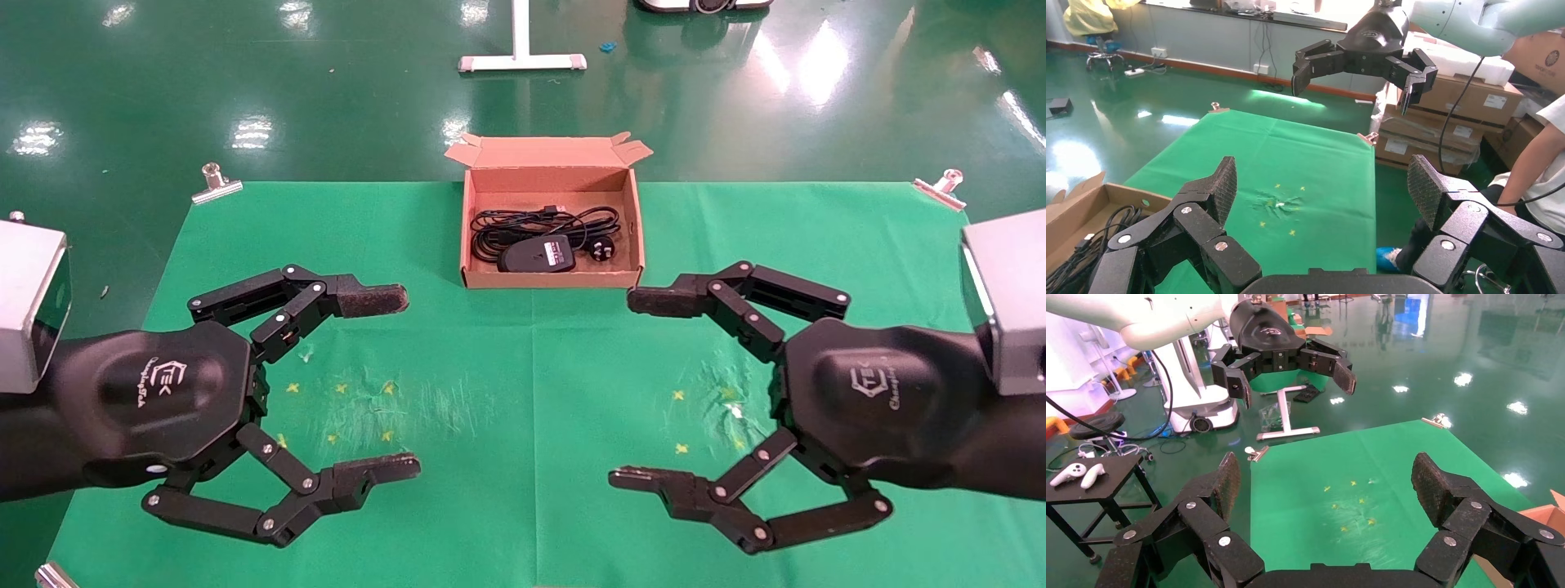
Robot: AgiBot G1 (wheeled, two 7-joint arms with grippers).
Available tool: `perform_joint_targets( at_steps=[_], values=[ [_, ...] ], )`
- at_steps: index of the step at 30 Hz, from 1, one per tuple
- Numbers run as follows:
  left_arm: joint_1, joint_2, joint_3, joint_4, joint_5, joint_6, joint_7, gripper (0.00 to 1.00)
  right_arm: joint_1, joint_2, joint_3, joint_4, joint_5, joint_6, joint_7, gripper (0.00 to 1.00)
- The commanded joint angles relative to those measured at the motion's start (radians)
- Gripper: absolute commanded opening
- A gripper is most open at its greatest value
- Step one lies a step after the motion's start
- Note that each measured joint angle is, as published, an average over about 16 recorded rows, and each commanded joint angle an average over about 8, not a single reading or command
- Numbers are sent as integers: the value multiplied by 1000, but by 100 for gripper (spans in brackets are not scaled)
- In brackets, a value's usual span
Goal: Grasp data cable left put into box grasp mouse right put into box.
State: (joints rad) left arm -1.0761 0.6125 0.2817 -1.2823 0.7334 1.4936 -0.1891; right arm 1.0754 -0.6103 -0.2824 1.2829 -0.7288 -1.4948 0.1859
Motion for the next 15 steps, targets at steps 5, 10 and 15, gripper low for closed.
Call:
perform_joint_targets(
  at_steps=[5,10,15],
  values=[
    [0,0,0,0,0,0,0,100,0,0,0,0,0,0,0,100],
    [0,0,0,0,0,0,0,100,0,0,0,0,0,0,0,100],
    [0,0,0,0,0,0,0,100,0,0,0,0,0,0,0,100]
  ],
)
